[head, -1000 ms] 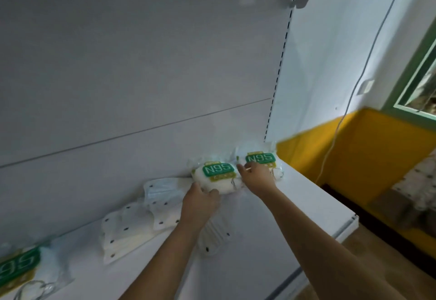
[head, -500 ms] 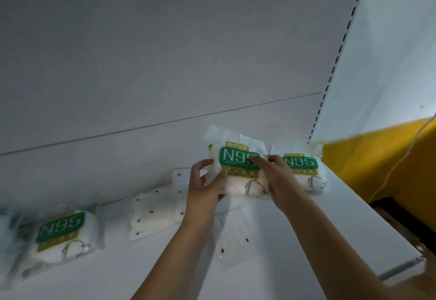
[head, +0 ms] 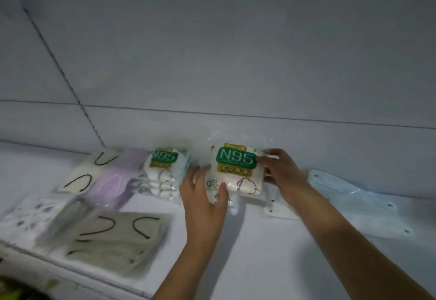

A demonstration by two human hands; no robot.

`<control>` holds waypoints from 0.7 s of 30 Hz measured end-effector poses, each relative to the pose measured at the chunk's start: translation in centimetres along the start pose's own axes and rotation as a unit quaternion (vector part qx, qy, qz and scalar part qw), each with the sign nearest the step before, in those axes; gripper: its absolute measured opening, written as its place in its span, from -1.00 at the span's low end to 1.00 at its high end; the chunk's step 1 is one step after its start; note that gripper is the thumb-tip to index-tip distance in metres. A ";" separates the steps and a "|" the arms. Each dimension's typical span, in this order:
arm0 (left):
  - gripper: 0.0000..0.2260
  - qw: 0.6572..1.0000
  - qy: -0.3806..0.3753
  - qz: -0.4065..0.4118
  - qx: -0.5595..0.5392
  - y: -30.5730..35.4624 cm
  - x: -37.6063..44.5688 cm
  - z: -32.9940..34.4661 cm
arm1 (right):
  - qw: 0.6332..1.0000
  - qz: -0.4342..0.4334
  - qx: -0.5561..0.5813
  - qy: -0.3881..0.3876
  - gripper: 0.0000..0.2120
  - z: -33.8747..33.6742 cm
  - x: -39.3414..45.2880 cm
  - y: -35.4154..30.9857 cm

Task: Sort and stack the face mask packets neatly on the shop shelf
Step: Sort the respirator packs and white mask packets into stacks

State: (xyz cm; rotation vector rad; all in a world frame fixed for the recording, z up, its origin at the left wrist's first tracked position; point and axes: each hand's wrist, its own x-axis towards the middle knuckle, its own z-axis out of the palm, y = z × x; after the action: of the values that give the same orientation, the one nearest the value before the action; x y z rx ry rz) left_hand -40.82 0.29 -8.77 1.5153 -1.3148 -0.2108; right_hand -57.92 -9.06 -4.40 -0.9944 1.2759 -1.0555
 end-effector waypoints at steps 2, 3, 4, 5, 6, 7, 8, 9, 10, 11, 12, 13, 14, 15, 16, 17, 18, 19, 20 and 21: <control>-0.61 0.991 0.013 0.084 0.101 -1.8 0.3 -1.3 | 0.999 0.000 -0.018 -0.031 -0.79 3.2 1.5 0.3; -0.62 0.985 -0.010 0.112 0.130 -2.8 0.4 -1.6 | 0.998 0.000 -0.044 -0.045 -0.76 4.7 2.3 0.7; -0.63 0.979 -0.051 0.124 0.151 -3.8 0.4 -1.7 | 0.995 0.002 -0.086 -0.051 -0.67 5.8 3.3 1.4; -0.64 0.973 -0.100 0.125 0.168 -4.8 0.5 -1.6 | 0.987 0.002 -0.147 -0.063 -0.54 6.5 4.0 2.1; -0.63 0.965 -0.146 0.118 0.183 -5.8 0.5 -1.4 | 0.973 -0.004 -0.219 -0.069 -0.43 6.7 4.7 2.6; -0.62 0.957 -0.179 0.113 0.199 -6.7 0.5 -1.2 | 0.957 -0.019 -0.282 -0.066 -0.41 6.7 4.4 2.6; -0.61 0.950 -0.196 0.111 0.215 -7.1 0.6 -1.0 | 0.947 -0.040 -0.315 -0.051 -0.45 6.2 4.0 2.2; -0.62 0.948 -0.197 0.107 0.228 -7.1 0.7 -0.8 | 0.944 -0.059 -0.323 -0.034 -0.51 5.5 3.4 1.5; -0.63 0.948 -0.187 0.100 0.237 -6.7 1.0 -0.5 | 0.946 -0.075 -0.316 -0.015 -0.56 4.3 3.1 0.8; -0.63 0.951 -0.173 0.093 0.240 -6.0 1.3 -0.1 | 0.947 -0.093 -0.308 0.010 -0.61 2.9 2.8 0.0; -0.63 0.955 -0.159 0.089 0.235 -5.1 1.3 0.5 | 0.944 -0.122 -0.302 0.043 -0.66 1.4 2.3 -0.8; -0.64 0.959 -0.149 0.094 0.221 -4.0 1.1 1.4 | 0.936 -0.163 -0.303 0.075 -0.71 -0.5 1.9 -1.6; -0.66 0.965 -0.146 0.104 0.194 -2.8 0.6 2.6 | 0.923 -0.205 -0.307 0.111 -0.77 -2.5 1.5 -2.4; -0.69 0.970 -0.166 0.106 0.143 -1.3 -0.1 4.0 | 0.906 -0.242 -0.313 0.148 -0.81 -4.7 1.1 -3.1; -0.72 0.971 -0.205 0.094 0.078 0.6 -0.9 5.6 | 0.888 -0.272 -0.320 0.185 -0.84 -7.1 0.5 -3.7; -0.74 0.964 -0.254 0.076 0.015 2.8 -1.8 7.1 | 0.867 -0.295 -0.332 0.225 -0.86 -9.7 -0.1 -4.2; -0.75 0.950 -0.303 0.059 -0.037 4.9 -2.8 8.8 | 0.846 -0.309 -0.343 0.267 -0.86 -12.6 -0.6 -4.4; -0.76 0.933 -0.350 0.046 -0.076 7.0 -3.8 10.7 | 0.829 -0.308 -0.351 0.307 -0.86 -15.6 -1.2 -4.3; -0.78 0.915 -0.388 0.036 -0.103 9.0 -4.7 12.6 | 0.817 -0.296 -0.353 0.346 -0.86 -18.7 -1.9 -4.1; -0.82 0.899 -0.419 0.031 -0.125 11.0 -5.6 14.4 | 0.809 -0.274 -0.354 0.382 -0.84 -21.8 -2.7 -3.8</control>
State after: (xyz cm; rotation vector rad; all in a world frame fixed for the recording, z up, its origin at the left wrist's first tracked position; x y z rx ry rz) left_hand -59.70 -1.67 -8.94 1.1767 -1.9034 -1.0417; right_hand -79.95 -7.20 -1.21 -1.6562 2.2284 -1.5560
